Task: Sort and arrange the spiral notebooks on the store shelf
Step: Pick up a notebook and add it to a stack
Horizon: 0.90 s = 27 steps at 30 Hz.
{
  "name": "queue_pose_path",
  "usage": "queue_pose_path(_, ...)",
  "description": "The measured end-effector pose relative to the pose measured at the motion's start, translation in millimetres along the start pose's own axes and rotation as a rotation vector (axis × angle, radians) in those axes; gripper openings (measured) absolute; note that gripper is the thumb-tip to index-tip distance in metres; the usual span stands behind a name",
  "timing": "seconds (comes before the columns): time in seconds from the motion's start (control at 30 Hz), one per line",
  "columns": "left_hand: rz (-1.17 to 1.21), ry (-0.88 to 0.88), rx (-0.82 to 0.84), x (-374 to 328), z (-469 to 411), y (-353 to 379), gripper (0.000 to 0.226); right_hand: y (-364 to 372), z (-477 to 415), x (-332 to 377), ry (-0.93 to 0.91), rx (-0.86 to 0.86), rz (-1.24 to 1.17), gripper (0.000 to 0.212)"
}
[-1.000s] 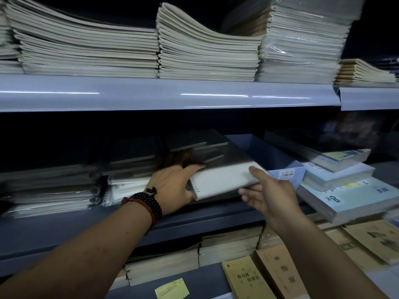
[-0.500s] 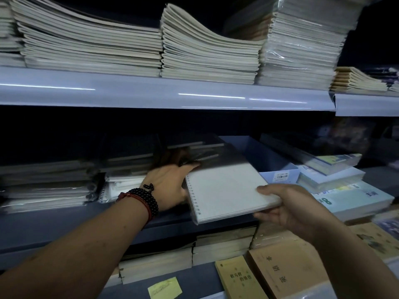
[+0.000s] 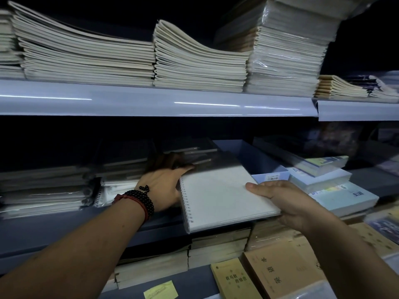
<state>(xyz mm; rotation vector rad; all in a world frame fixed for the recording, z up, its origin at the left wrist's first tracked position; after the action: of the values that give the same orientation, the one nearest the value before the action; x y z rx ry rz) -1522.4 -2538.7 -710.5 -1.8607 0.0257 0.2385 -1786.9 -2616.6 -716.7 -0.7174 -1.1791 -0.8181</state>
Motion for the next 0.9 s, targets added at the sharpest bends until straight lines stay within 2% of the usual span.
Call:
queue_pose_path(0.13, -0.045, 0.003, -0.039, -7.6, 2.8, -3.3, 0.059, -2.6, 14.1, -6.2, -0.020, 0.010, -0.077, 0.032)
queue_pose_path(0.27, -0.098, -0.013, -0.118, -17.0, 13.1, -5.6, 0.058, 3.0, 10.2, -17.6, -0.003, -0.042, -0.186, 0.032)
queue_pose_path(0.4, -0.066, -0.063, -0.132, -12.5, 22.0, -1.9, 0.059, 8.4, 4.0, -16.6, -0.019, -0.107, -0.258, 0.022)
queue_pose_path(0.6, -0.061, -0.061, -0.119, -9.6, 22.0, -4.8, 0.059, 14.6, -4.8, -20.1, -0.011, -0.106, -0.322, 0.025)
queue_pose_path(0.77, -0.074, -0.052, -0.123, -9.0, 20.9, -6.9, 0.058, 12.0, -6.1, -23.1, 0.043, -0.049, -0.473, 0.042)
queue_pose_path(0.9, -0.101, -0.032, -0.131, -8.7, 20.7, -3.9, 0.059, 9.0, -2.6, -23.8, 0.011, -0.056, -0.360, 0.036)
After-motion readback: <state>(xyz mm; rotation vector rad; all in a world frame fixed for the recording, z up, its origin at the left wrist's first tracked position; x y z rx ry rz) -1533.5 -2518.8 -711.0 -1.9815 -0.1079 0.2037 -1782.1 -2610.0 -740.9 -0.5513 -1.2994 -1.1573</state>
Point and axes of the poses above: each hand's wrist, its own z-axis away from the middle knuckle, its own y-axis out of the palm, x = y × z, the point moved 7 cm from there along -z, towards the middle knuckle, and after that the axes turned 3 degrees about x, right-handed, at the moved point
